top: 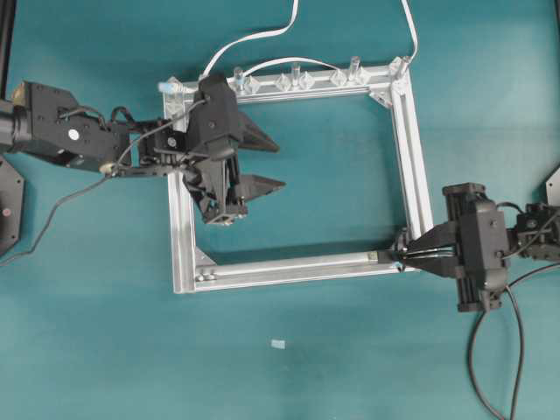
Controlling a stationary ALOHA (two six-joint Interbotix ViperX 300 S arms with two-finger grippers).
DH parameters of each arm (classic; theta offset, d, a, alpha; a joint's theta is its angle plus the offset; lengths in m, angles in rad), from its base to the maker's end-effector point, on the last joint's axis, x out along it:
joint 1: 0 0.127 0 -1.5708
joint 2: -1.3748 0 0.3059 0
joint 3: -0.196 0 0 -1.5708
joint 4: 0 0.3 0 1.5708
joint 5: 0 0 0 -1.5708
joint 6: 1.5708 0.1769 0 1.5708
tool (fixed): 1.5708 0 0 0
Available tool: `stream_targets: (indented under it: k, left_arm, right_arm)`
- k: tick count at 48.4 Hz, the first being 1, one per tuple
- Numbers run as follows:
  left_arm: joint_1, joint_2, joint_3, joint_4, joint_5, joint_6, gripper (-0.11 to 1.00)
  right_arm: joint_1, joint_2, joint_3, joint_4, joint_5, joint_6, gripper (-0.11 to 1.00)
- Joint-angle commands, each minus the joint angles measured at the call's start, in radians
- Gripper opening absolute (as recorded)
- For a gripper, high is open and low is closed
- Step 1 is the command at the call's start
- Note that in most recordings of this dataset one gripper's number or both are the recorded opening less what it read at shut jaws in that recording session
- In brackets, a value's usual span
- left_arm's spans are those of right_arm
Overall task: Insert the wire through the string loop located on the right side.
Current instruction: 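Push the USB plug through the black zip-tie loop with the right gripper, then move the left gripper over and grasp the plug tip beyond the loop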
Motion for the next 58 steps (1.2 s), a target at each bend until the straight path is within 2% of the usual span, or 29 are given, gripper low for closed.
stream_targets:
  k: [1, 19, 45, 58]
  left_arm:
    - [-0.014, -0.012, -0.008, 0.002, -0.005, -0.003, 0.68]
    - [-0.051, -0.014, -0.021, 0.0, -0.006, -0.003, 0.68]
    - [-0.192, -0.012, -0.028, 0.0, 0.002, -0.006, 0.68]
    - [-0.258, -0.012, -0.032, 0.0, 0.077, -0.032, 0.68]
  right_arm:
    - [-0.003, 0.002, -0.028, -0.002, -0.011, -0.002, 0.12]
    - [-0.003, 0.014, -0.043, -0.003, -0.011, -0.002, 0.12]
    - [-0.003, 0.014, -0.041, -0.002, -0.011, -0.002, 0.12]
    - [-0.005, 0.014, -0.041, -0.002, -0.008, 0.0, 0.12]
